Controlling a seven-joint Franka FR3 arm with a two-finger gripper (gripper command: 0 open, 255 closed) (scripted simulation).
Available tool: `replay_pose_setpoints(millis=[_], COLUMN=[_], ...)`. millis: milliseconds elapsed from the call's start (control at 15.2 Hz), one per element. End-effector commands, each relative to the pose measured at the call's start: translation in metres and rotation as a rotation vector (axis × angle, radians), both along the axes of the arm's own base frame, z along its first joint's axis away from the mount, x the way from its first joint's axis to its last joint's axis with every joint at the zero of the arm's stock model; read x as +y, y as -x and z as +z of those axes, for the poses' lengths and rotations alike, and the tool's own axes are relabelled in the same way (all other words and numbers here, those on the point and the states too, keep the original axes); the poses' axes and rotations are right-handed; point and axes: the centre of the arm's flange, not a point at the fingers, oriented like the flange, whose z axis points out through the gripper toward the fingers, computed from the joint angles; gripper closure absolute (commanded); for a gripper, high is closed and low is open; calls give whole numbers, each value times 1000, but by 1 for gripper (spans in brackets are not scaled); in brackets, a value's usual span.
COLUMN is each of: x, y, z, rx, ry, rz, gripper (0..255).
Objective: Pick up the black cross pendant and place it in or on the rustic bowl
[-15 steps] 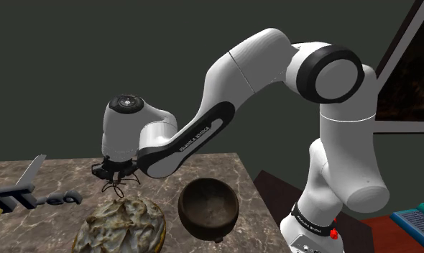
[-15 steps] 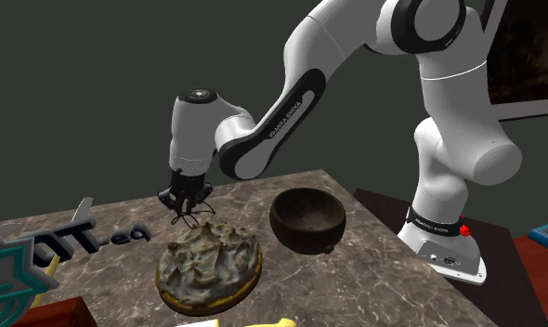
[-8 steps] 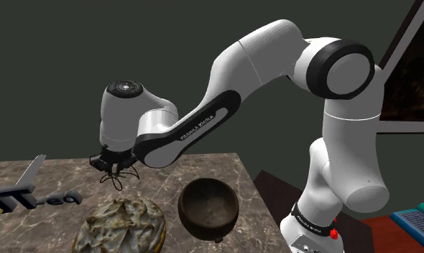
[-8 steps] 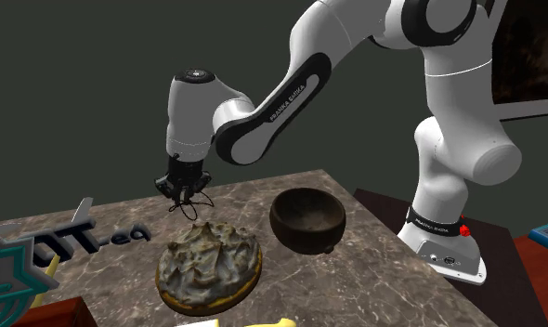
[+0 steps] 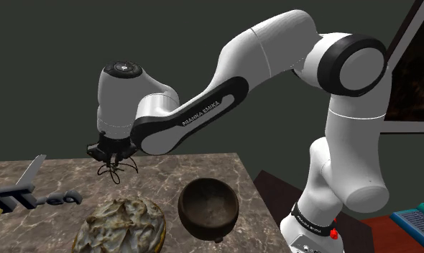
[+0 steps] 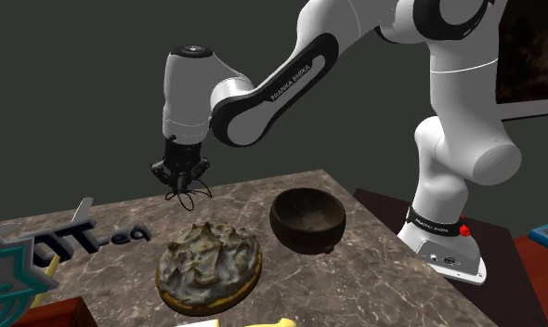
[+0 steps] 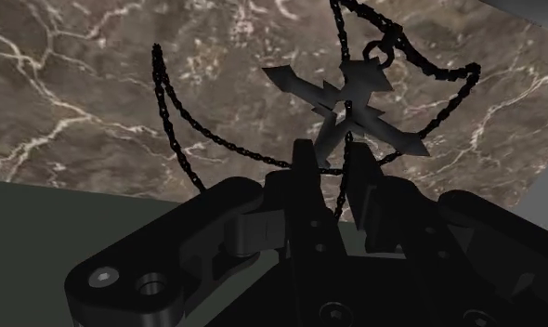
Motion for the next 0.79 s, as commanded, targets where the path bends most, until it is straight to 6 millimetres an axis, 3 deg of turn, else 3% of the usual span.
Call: replay_pose_setpoints(millis=[0, 726], x=[0, 0], y=[-1, -1], z=[11, 69], rx=[0, 0], ry=[0, 0], rz=[0, 0], gripper=[255, 255])
